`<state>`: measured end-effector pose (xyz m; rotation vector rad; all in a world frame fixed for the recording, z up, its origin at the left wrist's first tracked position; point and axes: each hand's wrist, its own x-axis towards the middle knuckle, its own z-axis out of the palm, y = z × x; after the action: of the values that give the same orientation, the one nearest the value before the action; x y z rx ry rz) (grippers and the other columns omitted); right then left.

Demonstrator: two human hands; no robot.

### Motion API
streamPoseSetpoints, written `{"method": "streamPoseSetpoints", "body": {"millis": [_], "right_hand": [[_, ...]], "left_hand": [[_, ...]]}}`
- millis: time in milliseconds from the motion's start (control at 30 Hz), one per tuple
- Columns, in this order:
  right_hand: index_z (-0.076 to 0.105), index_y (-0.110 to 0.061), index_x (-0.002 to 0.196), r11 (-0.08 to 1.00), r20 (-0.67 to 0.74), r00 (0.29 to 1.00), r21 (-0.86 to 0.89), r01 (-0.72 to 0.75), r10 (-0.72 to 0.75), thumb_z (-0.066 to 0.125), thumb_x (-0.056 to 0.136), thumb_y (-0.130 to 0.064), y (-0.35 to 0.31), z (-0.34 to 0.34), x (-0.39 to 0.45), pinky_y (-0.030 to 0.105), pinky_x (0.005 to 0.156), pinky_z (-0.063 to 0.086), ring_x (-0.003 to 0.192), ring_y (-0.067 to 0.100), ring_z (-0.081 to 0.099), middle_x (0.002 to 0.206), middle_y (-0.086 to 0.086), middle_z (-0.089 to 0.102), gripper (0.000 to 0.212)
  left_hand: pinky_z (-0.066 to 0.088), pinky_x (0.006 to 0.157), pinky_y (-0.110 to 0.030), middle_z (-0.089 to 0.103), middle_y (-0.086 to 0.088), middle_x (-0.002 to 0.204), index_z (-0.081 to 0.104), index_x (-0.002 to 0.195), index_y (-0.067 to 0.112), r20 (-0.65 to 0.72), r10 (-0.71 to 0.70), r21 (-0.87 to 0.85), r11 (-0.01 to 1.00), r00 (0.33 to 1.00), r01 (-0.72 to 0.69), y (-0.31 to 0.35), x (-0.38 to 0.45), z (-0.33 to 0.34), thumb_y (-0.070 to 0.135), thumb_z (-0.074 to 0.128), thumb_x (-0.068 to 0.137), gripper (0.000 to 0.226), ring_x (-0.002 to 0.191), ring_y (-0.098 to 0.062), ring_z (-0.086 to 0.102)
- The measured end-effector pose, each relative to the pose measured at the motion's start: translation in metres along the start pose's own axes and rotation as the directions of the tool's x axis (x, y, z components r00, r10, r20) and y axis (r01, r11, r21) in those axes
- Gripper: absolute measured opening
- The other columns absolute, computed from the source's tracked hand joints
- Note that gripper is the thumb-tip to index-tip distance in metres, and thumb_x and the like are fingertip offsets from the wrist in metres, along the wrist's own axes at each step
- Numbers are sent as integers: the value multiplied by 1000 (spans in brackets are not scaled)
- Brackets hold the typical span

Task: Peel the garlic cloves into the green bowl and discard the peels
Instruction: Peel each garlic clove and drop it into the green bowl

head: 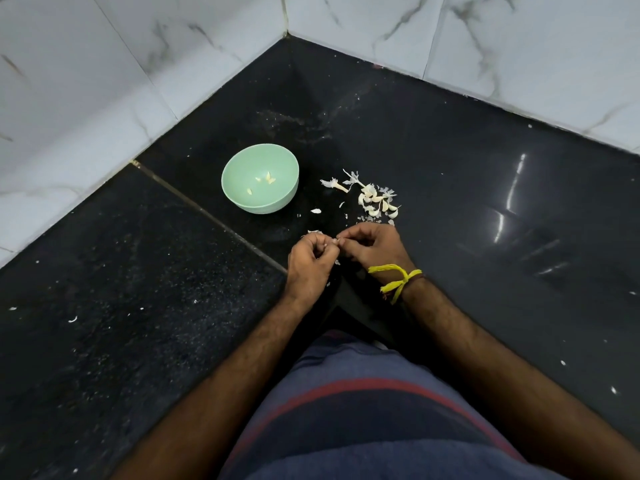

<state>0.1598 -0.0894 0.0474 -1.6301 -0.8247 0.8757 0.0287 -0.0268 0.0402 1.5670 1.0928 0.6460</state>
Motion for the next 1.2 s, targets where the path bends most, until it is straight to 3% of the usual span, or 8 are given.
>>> {"method": "streamPoseSetpoints", "body": {"millis": [167,333,500,733,933,1067,1133,1200], "right_hand": [[72,1,89,978,56,994,183,-99,90,70,86,0,-3,-1,2,24,65,57,70,20,68,81,15,72,4],[70,4,91,879,99,967,405,-253,233,70,85,0,0,-2,0,32,71,57,71,26,66,86,22,70,7],[69,5,96,888,162,971,399,-229,177,69,87,-1,2,-5,-2,28,72,59,74,21,68,88,16,71,11],[68,6,95,886,128,980,423,-191,150,64,89,4,4,-5,-4,27,68,59,68,19,68,79,15,71,7],[66,8,101,831,152,968,496,-251,201,62,90,2,0,-16,-3,29,71,60,79,25,72,91,22,71,12],[67,6,102,824,137,967,506,-254,214,63,90,2,-1,-15,-4,28,70,60,75,22,71,86,19,71,13],[69,3,100,835,142,969,492,-246,202,63,90,1,0,-14,-4,28,70,60,74,22,71,85,17,72,12],[69,2,100,850,133,973,475,-228,187,62,91,2,1,-13,-4,27,68,59,72,20,71,81,14,72,11]], "left_hand": [[47,61,-34,61,-19,72,63,77,4,1,1,30,1000,1000,-1,1,-2,0,20,63,86,18,63,-14,51],[48,62,-33,58,-9,67,62,70,21,-19,32,72,997,999,-30,6,-3,3,27,62,81,12,63,-12,51],[46,59,-26,58,-1,66,64,73,16,-22,34,87,996,999,-32,6,-3,1,11,68,90,18,60,-8,50],[42,58,-12,59,10,63,69,76,11,-73,36,137,990,997,-26,7,-2,-3,7,69,85,10,55,3,51],[53,69,-27,65,6,63,71,76,18,-127,20,146,989,992,-2,3,1,-7,9,72,84,12,58,-3,56],[55,72,-35,67,-5,63,69,67,9,-189,54,173,985,980,-21,7,1,-6,17,71,86,21,58,-9,55],[54,71,-33,65,-2,59,68,64,9,-200,80,194,980,977,-40,9,1,-7,19,74,86,24,55,-5,54],[54,70,-26,68,6,63,73,74,14,-187,91,164,985,978,-60,9,2,-7,16,78,83,11,58,0,59]]}}
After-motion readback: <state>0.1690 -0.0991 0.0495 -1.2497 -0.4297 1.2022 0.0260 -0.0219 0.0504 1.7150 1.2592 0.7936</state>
